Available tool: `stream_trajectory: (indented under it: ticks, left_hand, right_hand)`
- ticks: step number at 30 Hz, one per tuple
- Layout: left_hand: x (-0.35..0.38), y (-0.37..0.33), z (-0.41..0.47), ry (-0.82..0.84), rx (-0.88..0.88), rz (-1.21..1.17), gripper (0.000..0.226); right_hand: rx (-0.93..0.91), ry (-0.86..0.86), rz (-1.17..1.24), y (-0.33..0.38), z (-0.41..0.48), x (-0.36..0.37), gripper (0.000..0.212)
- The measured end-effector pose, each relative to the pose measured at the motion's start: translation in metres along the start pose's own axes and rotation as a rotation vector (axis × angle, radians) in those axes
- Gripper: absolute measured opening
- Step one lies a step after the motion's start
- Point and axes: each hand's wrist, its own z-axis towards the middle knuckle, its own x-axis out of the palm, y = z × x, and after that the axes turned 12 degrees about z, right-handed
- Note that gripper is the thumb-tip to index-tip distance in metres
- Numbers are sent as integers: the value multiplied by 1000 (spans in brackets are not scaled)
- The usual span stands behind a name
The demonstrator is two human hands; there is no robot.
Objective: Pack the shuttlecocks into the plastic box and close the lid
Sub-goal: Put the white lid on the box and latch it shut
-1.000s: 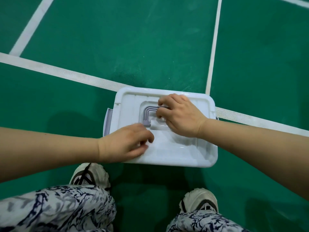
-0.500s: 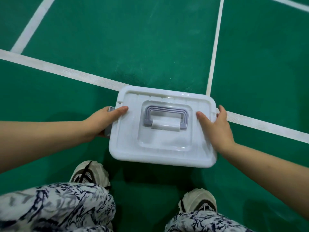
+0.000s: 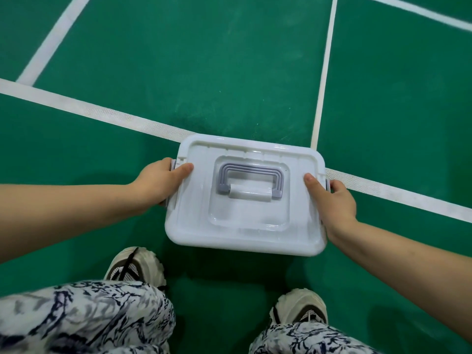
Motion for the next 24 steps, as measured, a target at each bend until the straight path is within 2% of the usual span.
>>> stream_trajectory:
  ticks: [12, 18, 24]
  left_hand:
    - [-1, -9, -5, -7, 28, 254, 41]
    - [-3, -6, -3, -112, 192, 617, 48]
    - [2, -4, -3, -131, 207, 607, 45]
  right_hand:
    - [-51, 27, -57, 4, -5, 3, 30]
    - [-83, 23, -41, 3, -7, 5, 27]
    - [-85, 24, -31, 2, -7, 6, 27]
